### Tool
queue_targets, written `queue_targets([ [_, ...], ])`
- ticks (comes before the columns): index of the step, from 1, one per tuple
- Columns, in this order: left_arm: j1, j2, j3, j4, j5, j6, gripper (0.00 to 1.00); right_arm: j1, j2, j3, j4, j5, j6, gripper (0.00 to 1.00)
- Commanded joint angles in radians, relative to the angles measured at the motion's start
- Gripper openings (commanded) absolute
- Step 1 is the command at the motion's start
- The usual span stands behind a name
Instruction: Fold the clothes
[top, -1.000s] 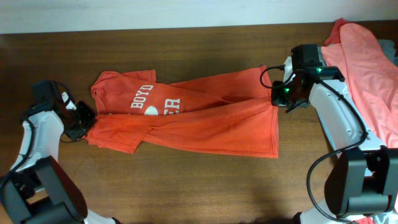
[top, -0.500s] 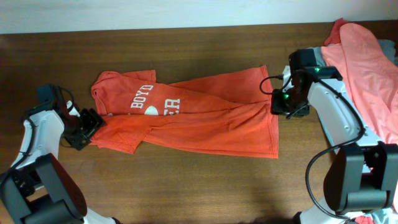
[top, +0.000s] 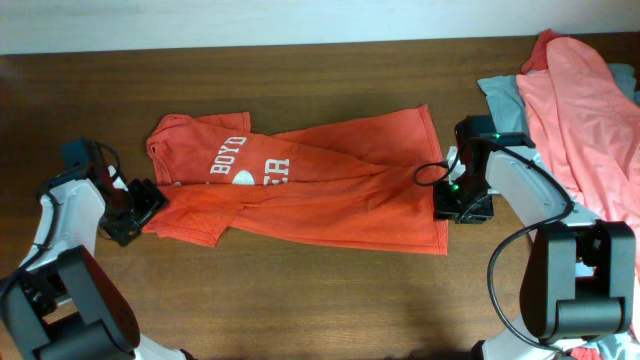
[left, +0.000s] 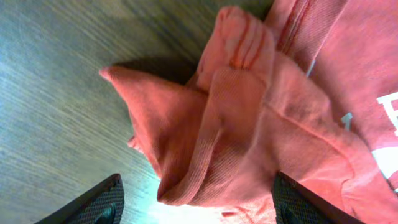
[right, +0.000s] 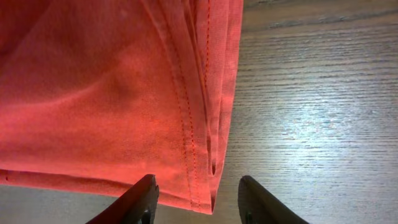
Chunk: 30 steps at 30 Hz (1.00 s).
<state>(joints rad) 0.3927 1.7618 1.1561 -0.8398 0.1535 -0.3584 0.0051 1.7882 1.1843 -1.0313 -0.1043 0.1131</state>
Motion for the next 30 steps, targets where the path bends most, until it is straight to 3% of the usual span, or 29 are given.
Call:
queue_targets([
  [1, -0.002, 0.011, -0.010, -0.005, -0.058, 0.019, 0.76, -0.006, 0.005, -0.003, -0.002, 0.012, -0.004, 0.47],
  [7, -0.005, 0.011, -0.010, -0.026, -0.096, 0.024, 0.73, -0.006, 0.005, -0.003, -0.002, 0.012, -0.004, 0.47],
  [14, -0.062, 0.011, -0.012, -0.090, -0.022, 0.241, 0.72, -0.006, 0.005, -0.003, -0.001, 0.012, -0.004, 0.47],
  [16, -0.117, 0.011, -0.016, -0.080, -0.019, 0.304, 0.68, -0.006, 0.005, -0.003, -0.001, 0.012, -0.004, 0.47],
  [20, -0.191, 0.011, -0.053, -0.047, -0.197, 0.184, 0.66, -0.006, 0.005, -0.003, -0.001, 0.012, -0.005, 0.47],
  [26, -0.189, 0.011, -0.107, -0.024, -0.241, 0.055, 0.66, -0.006, 0.005, -0.003, -0.001, 0.012, -0.005, 0.47],
  [30, -0.189, 0.011, -0.109, 0.003, -0.238, 0.032, 0.67, -0.006, 0.005, -0.003, -0.002, 0.012, -0.005, 0.48],
])
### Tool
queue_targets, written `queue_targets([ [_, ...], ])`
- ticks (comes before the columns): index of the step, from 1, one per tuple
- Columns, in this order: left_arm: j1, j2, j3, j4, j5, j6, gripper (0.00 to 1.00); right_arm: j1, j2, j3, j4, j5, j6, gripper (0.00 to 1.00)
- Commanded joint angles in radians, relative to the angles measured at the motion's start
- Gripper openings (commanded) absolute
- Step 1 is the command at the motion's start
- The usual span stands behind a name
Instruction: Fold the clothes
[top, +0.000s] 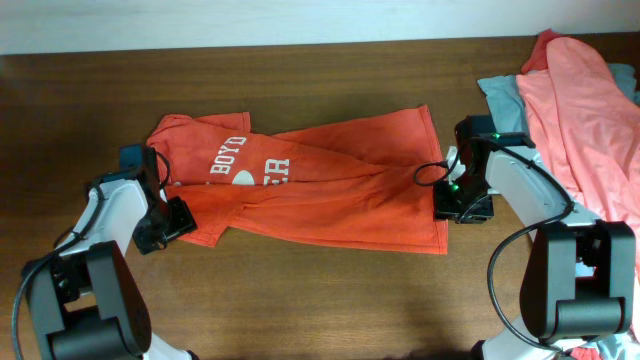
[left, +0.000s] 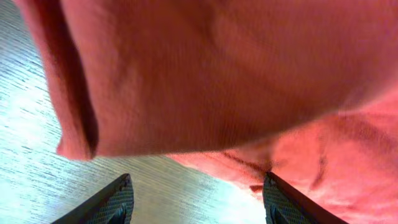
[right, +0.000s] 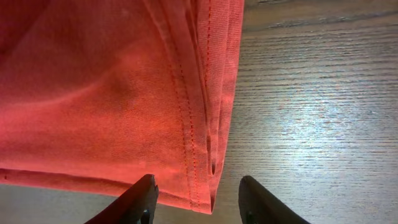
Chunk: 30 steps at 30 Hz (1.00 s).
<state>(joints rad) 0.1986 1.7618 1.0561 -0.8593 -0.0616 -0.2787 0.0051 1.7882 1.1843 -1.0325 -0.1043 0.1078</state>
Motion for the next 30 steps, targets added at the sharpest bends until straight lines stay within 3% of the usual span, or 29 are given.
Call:
queue_targets([
  [1, 0.005, 0.011, -0.010, 0.044, -0.010, -0.047, 0.67, -0.006, 0.005, -0.003, 0.000, 0.012, 0.001, 0.48],
  [10, 0.005, 0.011, -0.083, 0.172, 0.066, -0.050, 0.64, -0.006, 0.005, -0.003, -0.012, 0.012, 0.001, 0.48],
  [22, 0.005, 0.011, -0.087, 0.216, 0.142, -0.050, 0.43, -0.006, 0.005, -0.003, -0.012, 0.012, 0.001, 0.47],
  [30, 0.005, 0.011, -0.087, 0.141, 0.180, -0.050, 0.44, -0.006, 0.005, -0.003, -0.012, 0.013, 0.001, 0.47],
])
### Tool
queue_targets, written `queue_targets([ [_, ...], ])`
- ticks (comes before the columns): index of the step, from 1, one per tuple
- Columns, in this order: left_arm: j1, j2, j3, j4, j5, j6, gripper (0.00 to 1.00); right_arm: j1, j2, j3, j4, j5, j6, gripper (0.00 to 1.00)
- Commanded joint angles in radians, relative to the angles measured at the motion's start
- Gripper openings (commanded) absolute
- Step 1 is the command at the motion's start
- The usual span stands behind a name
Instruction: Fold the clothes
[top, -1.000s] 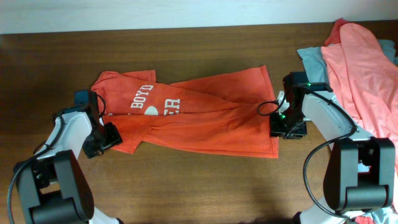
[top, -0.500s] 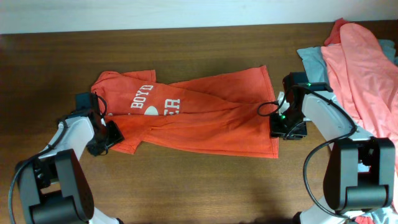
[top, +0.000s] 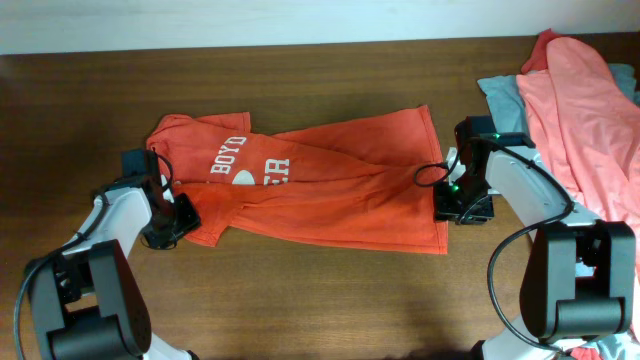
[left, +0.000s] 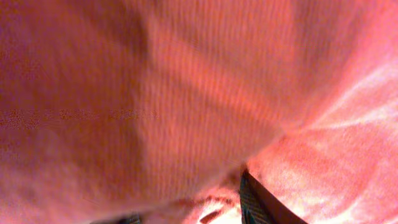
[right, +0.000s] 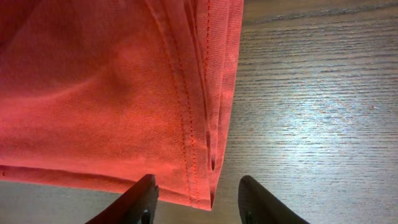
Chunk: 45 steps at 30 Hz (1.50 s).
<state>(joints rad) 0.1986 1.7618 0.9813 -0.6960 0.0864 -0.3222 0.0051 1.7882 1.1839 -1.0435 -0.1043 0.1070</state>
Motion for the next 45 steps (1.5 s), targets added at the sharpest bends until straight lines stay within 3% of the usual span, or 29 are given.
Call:
queue_targets([
  [1, 0.005, 0.011, -0.012, -0.026, 0.036, -0.007, 0.44, -0.006, 0.005, -0.003, -0.001, 0.013, 0.002, 0.47],
  [8, 0.005, 0.011, -0.012, -0.026, 0.156, -0.007, 0.44, -0.006, 0.005, -0.003, -0.004, 0.014, 0.002, 0.47],
  [17, 0.005, 0.011, -0.012, -0.008, 0.161, -0.006, 0.44, -0.006, 0.005, -0.003, -0.005, 0.042, 0.002, 0.47],
  [23, 0.005, 0.011, -0.012, -0.039, 0.161, -0.007, 0.25, -0.006, 0.005, -0.003, -0.004, 0.042, 0.002, 0.48],
  [33, 0.005, 0.011, -0.012, -0.124, 0.161, -0.007, 0.27, -0.006, 0.005, -0.003, -0.009, 0.041, 0.002, 0.47],
  [42, 0.005, 0.011, -0.012, -0.008, 0.154, -0.007, 0.31, -0.006, 0.005, -0.003, -0.009, 0.041, 0.002, 0.47],
  [45, 0.005, 0.011, -0.012, 0.004, 0.154, -0.007, 0.26, -0.006, 0.005, -0.003, -0.009, 0.041, 0.002, 0.47],
])
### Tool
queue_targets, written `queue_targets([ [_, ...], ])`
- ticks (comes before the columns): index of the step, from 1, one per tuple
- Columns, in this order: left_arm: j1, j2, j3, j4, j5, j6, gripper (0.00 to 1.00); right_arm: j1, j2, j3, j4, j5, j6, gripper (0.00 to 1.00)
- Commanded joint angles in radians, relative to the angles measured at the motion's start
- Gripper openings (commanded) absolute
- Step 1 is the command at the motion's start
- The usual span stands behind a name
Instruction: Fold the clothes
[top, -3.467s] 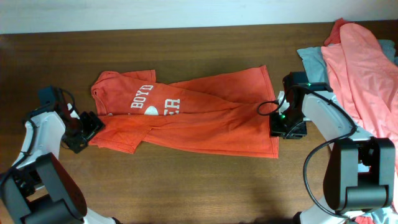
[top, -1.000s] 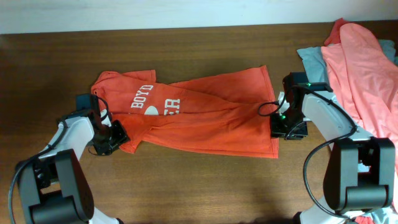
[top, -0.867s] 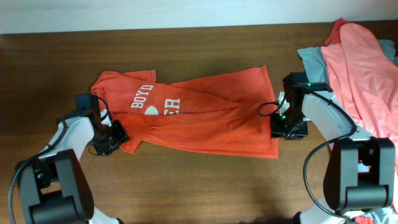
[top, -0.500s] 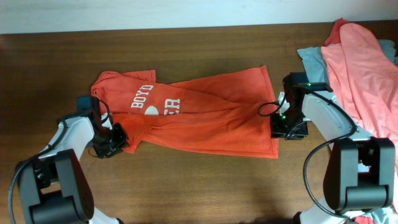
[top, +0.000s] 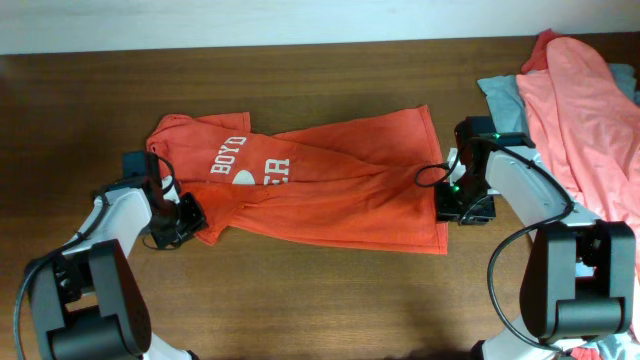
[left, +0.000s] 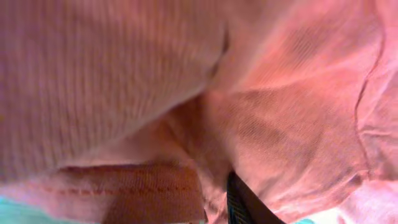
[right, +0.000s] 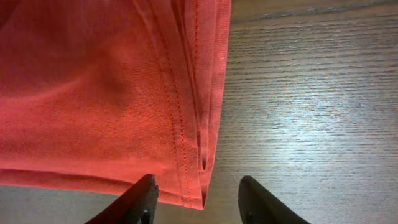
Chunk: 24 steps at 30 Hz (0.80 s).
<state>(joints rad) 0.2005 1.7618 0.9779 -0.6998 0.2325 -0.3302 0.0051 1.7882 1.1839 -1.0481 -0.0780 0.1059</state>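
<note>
An orange T-shirt (top: 320, 195) with white lettering lies spread and wrinkled across the wooden table (top: 300, 300). My left gripper (top: 187, 220) is at the lower-left sleeve. In the left wrist view the sleeve cloth (left: 186, 93) fills the frame. One finger (left: 241, 204) shows close to the middle, pressed against a bunch of ribbed hem; the other is hidden under fabric. My right gripper (right: 198, 200) stands open at the shirt's right hem (right: 205, 124), its fingers on either side of the hem's lower corner, low over the table.
A pile of other clothes lies at the right end of the table: a salmon-pink garment (top: 585, 100) over a grey-blue one (top: 498, 95). The table's far edge meets a pale wall (top: 300, 20).
The left gripper has shifted a little to the right into the sleeve, and its visible finger stands nearer the middle, against the bunched hem. In the right wrist view the hem sits slightly further left.
The left gripper was open on bare wood just left of the sleeve. Then it stood at the sleeve's lower edge with its jaws wide. Then cloth filled its view, and now it grips the sleeve hem. The right gripper has stayed open at the right hem throughout.
</note>
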Motion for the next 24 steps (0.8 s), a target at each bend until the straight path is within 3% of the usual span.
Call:
queue_targets([
  [1, 0.003, 0.011, -0.008, 0.007, 0.013, 0.001, 0.19, -0.006, 0.005, -0.003, -0.005, 0.014, 0.003, 0.47],
  [2, 0.003, 0.011, -0.008, 0.004, 0.024, 0.001, 0.07, -0.006, 0.005, -0.003, -0.005, 0.014, 0.003, 0.47],
  [3, 0.003, 0.011, -0.008, 0.002, 0.037, 0.002, 0.01, -0.006, 0.005, -0.003, -0.004, 0.014, 0.003, 0.48],
  [10, 0.003, -0.006, 0.002, -0.039, 0.202, 0.006, 0.00, -0.006, 0.005, -0.003, -0.005, 0.015, 0.003, 0.47],
  [15, 0.003, -0.093, 0.069, -0.032, 0.224, 0.009, 0.00, -0.006, 0.005, -0.003, -0.004, 0.015, 0.003, 0.47],
  [20, -0.003, -0.196, 0.219, 0.206, 0.224, -0.010, 0.00, -0.006, 0.005, -0.003, -0.003, 0.015, 0.003, 0.47],
  [24, -0.039, -0.192, 0.233, 0.319, 0.213, -0.014, 0.01, -0.006, 0.005, -0.003, -0.003, 0.015, 0.003, 0.48],
])
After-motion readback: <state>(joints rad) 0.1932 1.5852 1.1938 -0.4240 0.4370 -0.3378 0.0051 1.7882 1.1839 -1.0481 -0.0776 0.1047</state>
